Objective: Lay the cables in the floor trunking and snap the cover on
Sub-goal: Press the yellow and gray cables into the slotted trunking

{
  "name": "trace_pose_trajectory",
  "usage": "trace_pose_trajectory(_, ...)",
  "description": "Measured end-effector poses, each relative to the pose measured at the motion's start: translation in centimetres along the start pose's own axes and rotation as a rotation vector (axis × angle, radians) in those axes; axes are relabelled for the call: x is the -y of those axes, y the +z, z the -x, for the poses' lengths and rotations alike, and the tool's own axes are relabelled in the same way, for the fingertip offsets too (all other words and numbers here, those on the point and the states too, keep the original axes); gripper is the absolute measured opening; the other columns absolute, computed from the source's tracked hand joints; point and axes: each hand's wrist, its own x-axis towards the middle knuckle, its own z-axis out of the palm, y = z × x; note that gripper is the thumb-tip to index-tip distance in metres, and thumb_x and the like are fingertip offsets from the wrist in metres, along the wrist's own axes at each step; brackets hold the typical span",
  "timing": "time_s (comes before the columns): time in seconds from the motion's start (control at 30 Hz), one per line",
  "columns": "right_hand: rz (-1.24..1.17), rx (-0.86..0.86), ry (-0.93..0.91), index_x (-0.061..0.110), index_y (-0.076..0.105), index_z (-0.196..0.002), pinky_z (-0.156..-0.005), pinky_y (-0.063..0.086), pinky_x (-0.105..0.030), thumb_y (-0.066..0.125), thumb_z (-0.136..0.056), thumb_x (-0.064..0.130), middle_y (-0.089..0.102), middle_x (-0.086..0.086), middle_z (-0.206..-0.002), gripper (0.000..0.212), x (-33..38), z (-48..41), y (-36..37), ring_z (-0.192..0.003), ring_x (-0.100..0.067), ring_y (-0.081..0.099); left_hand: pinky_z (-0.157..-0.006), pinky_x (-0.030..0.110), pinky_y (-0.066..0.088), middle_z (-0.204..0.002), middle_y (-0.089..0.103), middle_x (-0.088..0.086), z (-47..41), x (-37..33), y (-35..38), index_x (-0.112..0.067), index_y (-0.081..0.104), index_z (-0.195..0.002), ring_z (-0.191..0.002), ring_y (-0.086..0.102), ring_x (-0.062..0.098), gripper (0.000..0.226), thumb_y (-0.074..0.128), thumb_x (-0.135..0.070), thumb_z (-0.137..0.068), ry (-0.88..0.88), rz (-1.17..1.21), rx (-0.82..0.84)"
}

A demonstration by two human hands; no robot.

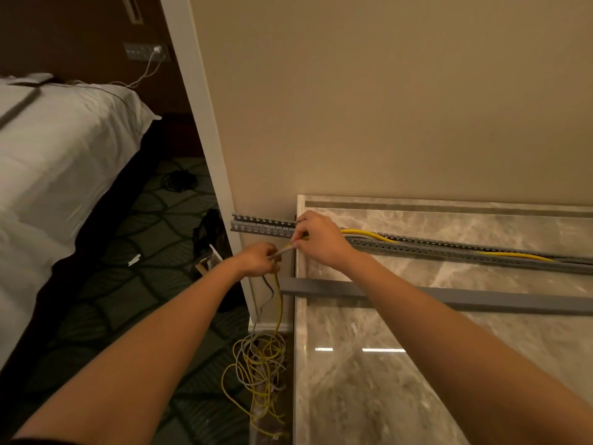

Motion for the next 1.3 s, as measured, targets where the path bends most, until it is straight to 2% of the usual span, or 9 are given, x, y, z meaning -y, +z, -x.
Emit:
trace_pose_trajectory(0.13,-0.111,-0.017,0.044,-0.005,0.072,-0.086,-0.089,0.044,-0.032,0.068,-0.08,0.002,0.064,-0.02,-0.109,0.01,-0.4,-0.1,-0.2,-0.109,-0.029,0.056,-0.066,0.026,0.041,-0.094,0.057,0.012,-0.4,0.9,0.9,0.001,0.059,-0.11,-0.086,0.053,0.022,0.024,0.056,-0.014,-0.091,-0.03,0.027,-0.203)
trace_pose_trajectory(0.33,-0.167,-0.023,0.072,-0.01,0.069,-0.084,-0.089,0.042,-0.031,0.065,-0.08,-0.004,0.064,-0.022,-0.107,0.008,-0.6,0.0,0.0,-0.109,-0.03,0.057,-0.076,0.036,0.049,-0.102,0.068,0.019,1.0,2.5,1.1,0.001,0.06,-0.103,-0.093,0.064,0.031,0.021,0.059,-0.014,-0.088,-0.02,0.013,-0.517)
trace_pose_trajectory(0.53,-0.241,-0.013,0.066,0.005,0.058,-0.081,-0.09,0.046,-0.037,0.061,-0.086,0.0,0.064,-0.021,-0.106,0.008,-0.7,0.2,-0.4,-0.105,-0.032,0.057,-0.047,0.022,0.034,-0.082,0.067,0.017,3.2,3.9,-0.2,-0.001,0.062,-0.084,-0.058,0.052,0.02,0.009,0.067,-0.006,-0.08,0.201,-0.15,-0.883)
trace_pose_trajectory(0.63,-0.234,-0.005,0.061,0.008,0.047,-0.086,-0.078,0.046,-0.041,0.056,-0.092,0.008,0.063,-0.019,-0.102,0.011,-0.9,0.3,-0.6,-0.089,-0.031,0.055,-0.043,0.027,0.051,-0.081,0.068,0.016,3.4,3.7,-1.7,0.0,0.067,-0.085,-0.057,0.063,0.025,0.013,0.072,-0.002,-0.073,0.345,-0.246,-0.992)
trace_pose_trajectory(0.73,-0.212,0.001,0.036,0.002,0.051,-0.1,-0.069,0.036,-0.031,0.049,-0.096,0.011,0.056,-0.01,-0.09,0.011,-1.0,0.4,-0.7,-0.08,-0.024,0.048,-0.049,0.037,0.059,-0.085,0.072,0.016,3.4,3.2,-3.1,-0.002,0.071,-0.092,-0.066,0.068,0.03,0.017,0.06,-0.006,-0.079,0.41,-0.341,-0.982)
trace_pose_trajectory(0.87,-0.209,-0.005,0.033,0.001,0.055,-0.101,-0.068,0.033,-0.028,0.047,-0.096,0.009,0.053,-0.007,-0.085,0.012,-1.3,0.5,-0.7,-0.078,-0.022,0.045,-0.056,0.044,0.058,-0.082,0.071,0.021,3.5,2.4,-4.0,0.002,0.068,-0.094,-0.069,0.067,0.037,0.012,0.061,0.002,-0.084,0.395,-0.409,-0.864)
trace_pose_trajectory(1.0,-0.231,-0.001,0.083,0.008,0.05,-0.09,-0.068,0.036,-0.031,0.045,-0.098,0.011,0.053,-0.007,-0.086,0.01,-1.1,0.3,-0.5,-0.078,-0.02,0.046,-0.059,0.041,0.055,-0.094,0.064,0.022,3.7,2.4,-4.8,0.003,0.06,-0.1,-0.075,0.065,0.037,0.017,0.061,0.006,-0.083,0.423,-0.562,-0.743)
trace_pose_trajectory(1.13,-0.215,0.003,0.083,0.012,0.045,-0.087,-0.069,0.037,-0.031,0.043,-0.098,0.01,0.053,-0.007,-0.088,0.012,-0.8,0.2,-0.6,-0.079,-0.021,0.046,-0.075,0.039,0.053,-0.106,0.058,0.019,3.3,2.3,-6.0,0.001,0.056,-0.105,-0.091,0.059,0.032,0.02,0.059,0.004,-0.085,0.392,-0.482,-0.683)
trace_pose_trajectory(1.3,-0.175,-0.002,0.07,0.011,0.041,-0.085,-0.067,0.034,-0.031,0.042,-0.098,0.007,0.05,-0.007,-0.086,0.014,-1.1,0.4,-0.7,-0.077,-0.022,0.044,-0.076,0.036,0.05,-0.105,0.058,0.014,3.1,2.0,-6.4,-0.004,0.055,-0.102,-0.089,0.058,0.027,0.013,0.056,-0.003,-0.089,0.355,-0.457,-0.579)
